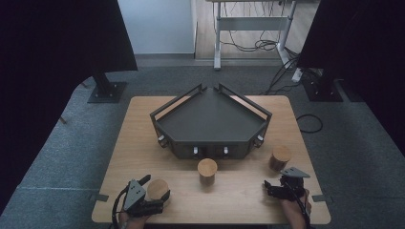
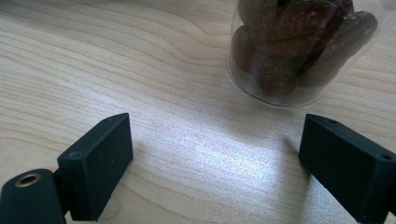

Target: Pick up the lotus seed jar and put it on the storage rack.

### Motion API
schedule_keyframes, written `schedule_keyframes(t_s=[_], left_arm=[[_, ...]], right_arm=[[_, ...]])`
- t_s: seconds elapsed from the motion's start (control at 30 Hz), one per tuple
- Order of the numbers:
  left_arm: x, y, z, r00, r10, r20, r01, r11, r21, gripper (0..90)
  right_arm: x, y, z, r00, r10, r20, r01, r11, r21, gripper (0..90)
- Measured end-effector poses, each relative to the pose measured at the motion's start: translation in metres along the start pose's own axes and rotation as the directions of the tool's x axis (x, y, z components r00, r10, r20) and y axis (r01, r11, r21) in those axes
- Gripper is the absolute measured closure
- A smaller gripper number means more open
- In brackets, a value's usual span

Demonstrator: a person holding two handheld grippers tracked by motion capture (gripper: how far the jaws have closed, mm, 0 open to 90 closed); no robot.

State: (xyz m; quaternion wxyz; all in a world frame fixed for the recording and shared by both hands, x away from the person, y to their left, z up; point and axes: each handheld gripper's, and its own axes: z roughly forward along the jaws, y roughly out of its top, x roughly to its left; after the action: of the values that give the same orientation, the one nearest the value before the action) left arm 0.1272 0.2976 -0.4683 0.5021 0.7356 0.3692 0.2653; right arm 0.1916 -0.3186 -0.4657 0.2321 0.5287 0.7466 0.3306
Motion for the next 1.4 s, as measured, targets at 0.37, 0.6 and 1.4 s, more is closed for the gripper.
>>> schedule_keyframes(t_s=[0.37,0.6,1.4], left_arm=[[-0.0006,-0.0016,0.0003,1.0,0.0,0.001,0.0,0.9999,0.011,7.7],[-0.0002,-0.0012,0.0023,1.0,0.0,0.004,0.0,0.9996,0.027,7.8],[0.0067,-0.0001,0.006,0.9992,-0.031,0.027,0.029,0.9969,0.073,15.1]], right_arm=[[0.0,0.0,0.0,1.0,0.0,-0.001,0.0,1.0,0.0,9.6],[-0.0001,0.0,0.0,1.0,-0.001,-0.001,0.001,1.0,0.0,9.5],[-0.0001,0.0,0.0,1.0,-0.001,-0.001,0.001,1.0,0.0,9.5]])
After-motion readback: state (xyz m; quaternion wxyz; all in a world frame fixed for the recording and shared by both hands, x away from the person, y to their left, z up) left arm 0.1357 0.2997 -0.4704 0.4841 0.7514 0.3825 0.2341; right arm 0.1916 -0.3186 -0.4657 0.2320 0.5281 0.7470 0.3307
